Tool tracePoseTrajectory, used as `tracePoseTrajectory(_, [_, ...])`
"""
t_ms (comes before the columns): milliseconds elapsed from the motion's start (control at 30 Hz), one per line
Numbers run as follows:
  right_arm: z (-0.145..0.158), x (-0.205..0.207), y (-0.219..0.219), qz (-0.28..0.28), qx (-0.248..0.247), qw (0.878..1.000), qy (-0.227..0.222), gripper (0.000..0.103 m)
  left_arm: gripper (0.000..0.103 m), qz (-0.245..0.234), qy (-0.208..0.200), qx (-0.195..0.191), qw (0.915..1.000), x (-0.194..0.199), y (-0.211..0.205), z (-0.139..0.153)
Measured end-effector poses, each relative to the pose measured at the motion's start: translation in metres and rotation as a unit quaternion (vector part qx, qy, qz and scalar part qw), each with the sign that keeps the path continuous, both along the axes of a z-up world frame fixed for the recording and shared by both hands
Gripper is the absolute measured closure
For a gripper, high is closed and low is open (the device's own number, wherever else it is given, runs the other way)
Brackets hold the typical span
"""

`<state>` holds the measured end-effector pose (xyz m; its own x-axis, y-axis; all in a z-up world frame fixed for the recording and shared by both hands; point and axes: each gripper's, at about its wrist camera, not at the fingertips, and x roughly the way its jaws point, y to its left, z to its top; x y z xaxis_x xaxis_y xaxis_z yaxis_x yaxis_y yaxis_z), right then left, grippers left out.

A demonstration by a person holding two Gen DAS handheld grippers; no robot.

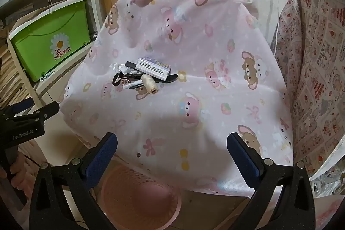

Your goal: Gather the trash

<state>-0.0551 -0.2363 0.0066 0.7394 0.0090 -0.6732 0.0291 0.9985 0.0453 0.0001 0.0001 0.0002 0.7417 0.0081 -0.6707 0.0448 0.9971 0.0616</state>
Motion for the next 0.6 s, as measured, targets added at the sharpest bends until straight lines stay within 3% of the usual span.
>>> tracePoseTrajectory(333, [-0.003,0.005,0.002,0.007,0.003,1.000,0.013,0.000,0.001,0.001,0.004,0.005,1.0000,0.001,0.000,-0.009])
tracePoseTrajectory(600, [0.003,-0.003,0.002,-0.001,0.002,1.000,-0.005,0.000,0.001,0.001,0.007,0.006,1.0000,0.001,0.002,-0.013])
